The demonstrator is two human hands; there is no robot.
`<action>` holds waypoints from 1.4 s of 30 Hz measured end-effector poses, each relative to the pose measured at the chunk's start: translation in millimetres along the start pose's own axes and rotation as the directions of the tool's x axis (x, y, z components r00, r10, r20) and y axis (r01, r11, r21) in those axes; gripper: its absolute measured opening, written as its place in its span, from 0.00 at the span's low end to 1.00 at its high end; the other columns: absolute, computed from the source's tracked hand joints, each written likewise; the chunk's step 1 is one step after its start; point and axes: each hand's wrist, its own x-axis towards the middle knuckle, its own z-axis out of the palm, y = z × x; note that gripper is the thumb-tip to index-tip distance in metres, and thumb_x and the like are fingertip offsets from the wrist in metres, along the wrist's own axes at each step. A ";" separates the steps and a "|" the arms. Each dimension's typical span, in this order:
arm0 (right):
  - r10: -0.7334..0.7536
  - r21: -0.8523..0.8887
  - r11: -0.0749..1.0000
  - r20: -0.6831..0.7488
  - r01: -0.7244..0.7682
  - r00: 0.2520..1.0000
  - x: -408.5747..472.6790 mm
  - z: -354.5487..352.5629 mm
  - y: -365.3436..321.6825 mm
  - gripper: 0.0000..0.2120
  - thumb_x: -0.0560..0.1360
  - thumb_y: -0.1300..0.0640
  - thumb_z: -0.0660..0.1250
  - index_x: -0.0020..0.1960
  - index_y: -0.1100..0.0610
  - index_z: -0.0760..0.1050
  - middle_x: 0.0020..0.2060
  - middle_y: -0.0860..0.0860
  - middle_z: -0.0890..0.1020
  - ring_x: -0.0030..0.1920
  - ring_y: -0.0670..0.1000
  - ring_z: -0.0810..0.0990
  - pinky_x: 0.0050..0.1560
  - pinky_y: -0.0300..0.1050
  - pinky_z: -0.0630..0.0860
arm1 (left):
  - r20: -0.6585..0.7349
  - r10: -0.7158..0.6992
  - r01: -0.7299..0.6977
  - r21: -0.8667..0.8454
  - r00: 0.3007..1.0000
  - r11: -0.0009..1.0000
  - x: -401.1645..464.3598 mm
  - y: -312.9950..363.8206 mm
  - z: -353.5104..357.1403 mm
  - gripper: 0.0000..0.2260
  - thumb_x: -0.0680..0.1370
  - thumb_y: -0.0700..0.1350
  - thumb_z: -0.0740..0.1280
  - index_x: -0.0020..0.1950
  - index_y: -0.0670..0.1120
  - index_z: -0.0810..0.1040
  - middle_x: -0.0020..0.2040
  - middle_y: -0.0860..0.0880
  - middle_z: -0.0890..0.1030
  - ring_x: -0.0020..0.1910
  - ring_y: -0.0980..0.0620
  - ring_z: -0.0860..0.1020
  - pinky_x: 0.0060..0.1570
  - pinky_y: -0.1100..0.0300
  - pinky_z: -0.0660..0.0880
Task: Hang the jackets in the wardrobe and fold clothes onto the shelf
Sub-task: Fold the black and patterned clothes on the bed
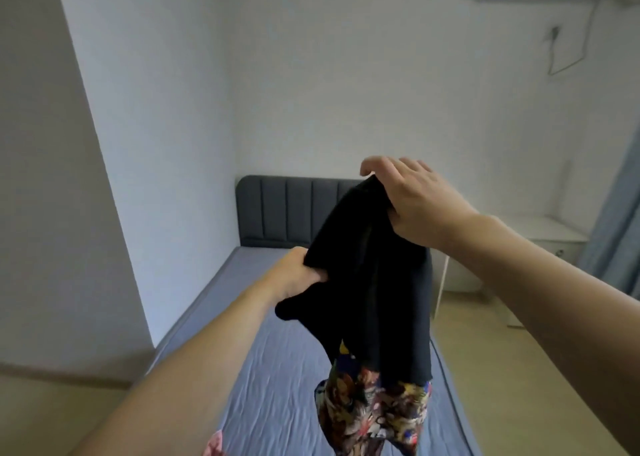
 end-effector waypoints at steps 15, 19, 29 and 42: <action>0.622 0.172 0.752 0.132 -0.636 0.772 -50.7 23.3 40.3 0.03 0.71 0.60 0.58 0.41 0.59 0.69 0.33 0.53 0.71 0.36 0.59 0.71 0.37 0.47 0.65 | 0.474 -0.089 0.290 -0.370 0.876 0.882 -68.9 61.1 81.4 0.18 0.67 0.54 0.75 0.54 0.47 0.85 0.56 0.48 0.84 0.56 0.51 0.82 0.57 0.58 0.77; 0.637 0.139 0.746 0.131 -0.651 0.759 -53.1 33.3 42.1 0.03 0.71 0.59 0.57 0.40 0.57 0.68 0.32 0.51 0.69 0.36 0.60 0.71 0.37 0.47 0.65 | 0.410 -0.075 0.268 -0.437 0.909 0.858 -72.7 45.3 80.5 0.22 0.69 0.47 0.74 0.62 0.44 0.79 0.59 0.41 0.82 0.59 0.42 0.80 0.58 0.51 0.77; 0.487 0.021 0.748 0.662 -0.664 0.569 -76.6 69.9 31.7 0.11 0.65 0.48 0.73 0.42 0.54 0.77 0.38 0.52 0.81 0.40 0.54 0.80 0.44 0.49 0.80 | -0.430 -0.253 0.449 0.454 0.867 0.770 -64.0 21.1 -12.1 0.03 0.68 0.44 0.61 0.39 0.46 0.70 0.39 0.47 0.76 0.36 0.49 0.74 0.32 0.59 0.66; 0.161 -0.250 0.721 0.967 -0.646 -0.195 -63.9 84.9 -1.7 0.30 0.62 0.48 0.81 0.59 0.58 0.76 0.53 0.55 0.82 0.56 0.59 0.81 0.55 0.53 0.79 | -0.605 0.310 0.506 0.791 0.733 0.344 -57.2 23.9 -54.8 0.07 0.67 0.40 0.62 0.32 0.48 0.66 0.35 0.49 0.75 0.41 0.45 0.65 0.46 0.51 0.60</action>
